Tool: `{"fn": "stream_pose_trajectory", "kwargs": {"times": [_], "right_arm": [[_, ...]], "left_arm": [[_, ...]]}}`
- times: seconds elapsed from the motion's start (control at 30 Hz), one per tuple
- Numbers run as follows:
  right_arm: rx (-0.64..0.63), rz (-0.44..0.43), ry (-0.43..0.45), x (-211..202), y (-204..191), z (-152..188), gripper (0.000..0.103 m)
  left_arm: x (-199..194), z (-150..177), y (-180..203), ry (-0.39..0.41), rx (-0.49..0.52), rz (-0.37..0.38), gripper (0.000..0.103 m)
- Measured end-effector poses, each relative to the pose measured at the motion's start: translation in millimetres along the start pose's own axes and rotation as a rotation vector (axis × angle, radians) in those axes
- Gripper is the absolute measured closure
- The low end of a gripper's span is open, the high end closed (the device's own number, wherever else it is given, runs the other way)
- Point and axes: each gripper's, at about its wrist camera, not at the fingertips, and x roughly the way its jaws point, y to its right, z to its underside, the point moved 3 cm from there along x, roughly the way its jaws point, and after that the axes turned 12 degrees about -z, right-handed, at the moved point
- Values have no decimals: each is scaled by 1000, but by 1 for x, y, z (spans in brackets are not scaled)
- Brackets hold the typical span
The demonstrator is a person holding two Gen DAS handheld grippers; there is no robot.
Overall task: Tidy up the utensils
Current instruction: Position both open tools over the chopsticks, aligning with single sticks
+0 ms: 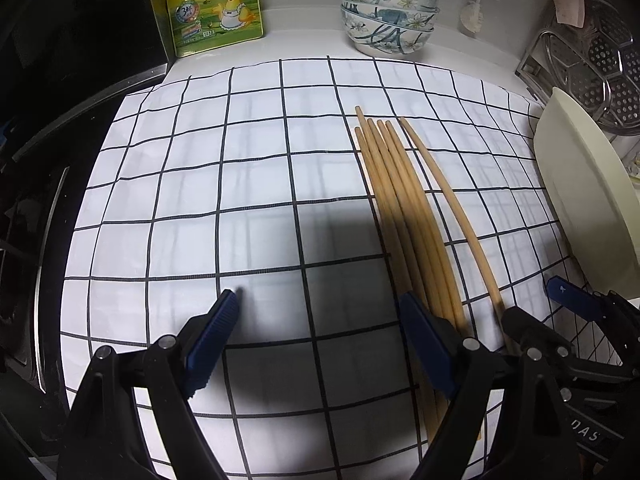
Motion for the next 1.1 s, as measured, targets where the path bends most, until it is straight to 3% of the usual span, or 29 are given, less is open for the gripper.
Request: {"fn": "stream_pose_trajectory", "kwargs": {"times": [0.57, 1.1], "right_arm": [[10, 7, -4, 2, 3, 0, 37], [-63, 55, -13, 9, -2, 0, 37]], "left_arm": [[0, 4, 5, -2, 26, -3, 21], [3, 10, -6, -9, 17, -65, 13]]}}
